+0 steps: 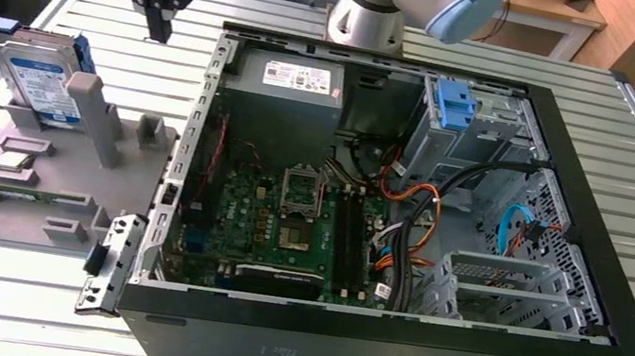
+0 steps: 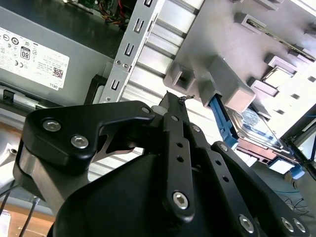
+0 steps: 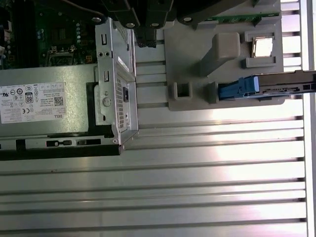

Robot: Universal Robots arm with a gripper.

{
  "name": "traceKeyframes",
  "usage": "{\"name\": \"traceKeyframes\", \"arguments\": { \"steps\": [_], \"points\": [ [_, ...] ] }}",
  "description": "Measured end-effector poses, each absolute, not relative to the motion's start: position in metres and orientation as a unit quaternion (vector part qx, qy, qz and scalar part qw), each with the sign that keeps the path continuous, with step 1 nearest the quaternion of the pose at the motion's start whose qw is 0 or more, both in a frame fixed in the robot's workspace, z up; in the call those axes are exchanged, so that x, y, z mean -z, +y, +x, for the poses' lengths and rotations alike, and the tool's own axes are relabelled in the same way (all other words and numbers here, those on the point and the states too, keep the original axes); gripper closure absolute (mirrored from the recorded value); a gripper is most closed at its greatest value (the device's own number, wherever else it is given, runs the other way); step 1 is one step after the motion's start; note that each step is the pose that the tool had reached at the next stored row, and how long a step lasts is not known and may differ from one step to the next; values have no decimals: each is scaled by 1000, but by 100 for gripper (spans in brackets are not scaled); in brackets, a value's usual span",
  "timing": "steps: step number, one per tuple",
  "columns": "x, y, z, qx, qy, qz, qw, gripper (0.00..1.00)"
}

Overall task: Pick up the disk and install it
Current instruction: 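Reach for the disk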

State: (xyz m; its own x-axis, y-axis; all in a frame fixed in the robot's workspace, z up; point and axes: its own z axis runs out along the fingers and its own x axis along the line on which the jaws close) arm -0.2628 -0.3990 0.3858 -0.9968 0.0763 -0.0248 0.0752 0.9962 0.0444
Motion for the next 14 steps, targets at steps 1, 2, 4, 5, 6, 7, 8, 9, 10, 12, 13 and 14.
{"name": "traceKeyframes", "arguments": {
  "steps": [1, 2, 4, 5, 6, 7, 8, 9, 10, 12, 13, 14],
  "points": [
    [-386, -399, -264, -22, 999, 38, 13, 89],
    [-386, -399, -265, -22, 999, 38, 13, 89],
    [-386, -399, -269, -22, 999, 38, 13, 89],
    [-385, -399, -271, -22, 999, 38, 13, 89],
    [-385, -399, -273, -22, 999, 38, 13, 89],
    [-385, -399, -275, -22, 999, 38, 13, 89],
    [-385, -399, -277, -22, 999, 38, 13, 89],
    [-385, -399, -279, -22, 999, 38, 13, 89],
    [-385, -399, -280, -22, 999, 38, 13, 89],
    [-385, -399, -284, -22, 999, 38, 13, 89],
    [-385, -399, -286, -22, 999, 38, 13, 89],
    [-385, -399, -288, -22, 999, 38, 13, 89]
  ]
}}
